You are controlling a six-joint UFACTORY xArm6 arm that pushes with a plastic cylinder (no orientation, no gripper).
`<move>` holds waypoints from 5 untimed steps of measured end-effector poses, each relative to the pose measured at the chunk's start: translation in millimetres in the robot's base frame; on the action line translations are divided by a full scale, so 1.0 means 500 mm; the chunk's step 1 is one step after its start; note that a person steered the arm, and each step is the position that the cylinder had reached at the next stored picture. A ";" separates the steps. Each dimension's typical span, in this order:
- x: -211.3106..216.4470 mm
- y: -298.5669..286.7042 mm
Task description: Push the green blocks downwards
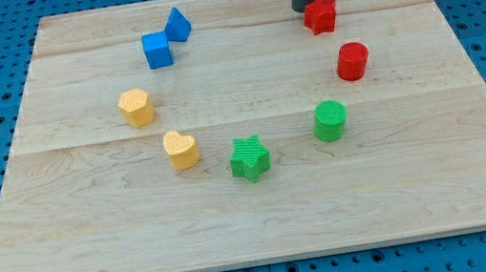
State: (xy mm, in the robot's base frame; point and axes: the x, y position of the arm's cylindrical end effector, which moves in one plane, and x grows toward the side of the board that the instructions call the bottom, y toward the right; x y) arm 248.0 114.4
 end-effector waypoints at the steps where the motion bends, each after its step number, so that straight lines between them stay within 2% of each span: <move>1: 0.008 0.036; 2: 0.131 0.056; 3: 0.148 0.049; 4: 0.188 -0.073; 5: 0.322 -0.032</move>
State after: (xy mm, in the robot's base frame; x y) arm 409.2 98.2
